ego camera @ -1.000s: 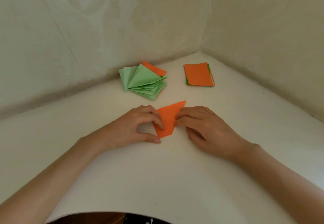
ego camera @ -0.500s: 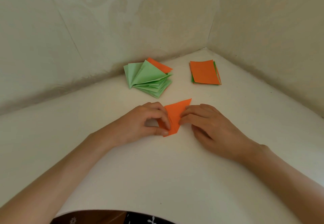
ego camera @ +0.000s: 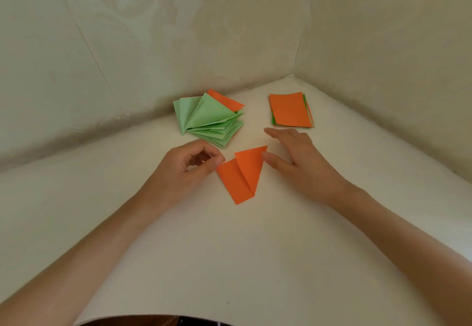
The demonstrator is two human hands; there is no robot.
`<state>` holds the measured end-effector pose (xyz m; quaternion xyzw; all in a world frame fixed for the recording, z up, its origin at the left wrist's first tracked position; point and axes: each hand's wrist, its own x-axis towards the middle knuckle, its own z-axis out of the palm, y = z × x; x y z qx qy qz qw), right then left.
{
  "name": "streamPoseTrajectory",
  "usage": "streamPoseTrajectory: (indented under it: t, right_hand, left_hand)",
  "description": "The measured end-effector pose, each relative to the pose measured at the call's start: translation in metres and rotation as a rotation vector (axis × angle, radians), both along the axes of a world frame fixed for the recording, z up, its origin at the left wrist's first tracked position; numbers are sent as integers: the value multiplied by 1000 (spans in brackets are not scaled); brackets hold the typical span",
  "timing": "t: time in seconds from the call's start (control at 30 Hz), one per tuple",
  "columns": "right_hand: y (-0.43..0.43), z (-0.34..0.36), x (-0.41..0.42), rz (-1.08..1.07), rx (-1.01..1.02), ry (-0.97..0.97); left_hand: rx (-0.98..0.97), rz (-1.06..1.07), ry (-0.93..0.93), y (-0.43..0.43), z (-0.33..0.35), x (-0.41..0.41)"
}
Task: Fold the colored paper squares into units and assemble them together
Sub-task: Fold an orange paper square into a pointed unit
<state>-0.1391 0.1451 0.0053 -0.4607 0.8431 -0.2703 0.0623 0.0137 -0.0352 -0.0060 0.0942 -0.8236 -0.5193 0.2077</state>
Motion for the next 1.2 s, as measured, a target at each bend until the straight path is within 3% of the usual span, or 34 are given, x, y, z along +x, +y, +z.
streamPoseTrajectory:
  t: [0.1,0.17,0.3,0.4,0.53,0.73,0.87,1.03,1.2]
  right_hand:
    - [-16,3,-2,112,160,44]
    - [-20,3,-1,150,145,-9]
    - [-14,7,5,151,2,-253]
    - [-9,17,11,123,-219,-558]
    - [-6,24,13,95,-366,-776]
    - [-4,22,11,96,-307,-808]
    - [-1,26,10,150,-292,-776]
    - [-3,26,15,157,-382,-771]
    - [-10,22,26,77,-638,-1233]
  left_hand:
    - [-27,-6,-15,0,-2,1]
    - [-46,7,-9,1,-2,1]
    - [-77,81,35,3,0,0]
    - [55,90,80,3,1,2]
    - [191,-99,94,4,4,5]
    - [305,-522,-180,12,14,15]
    - [242,-547,-313,13,19,19]
    - [272,-477,-306,21,20,20]
    - [291,-361,-188,28,17,14]
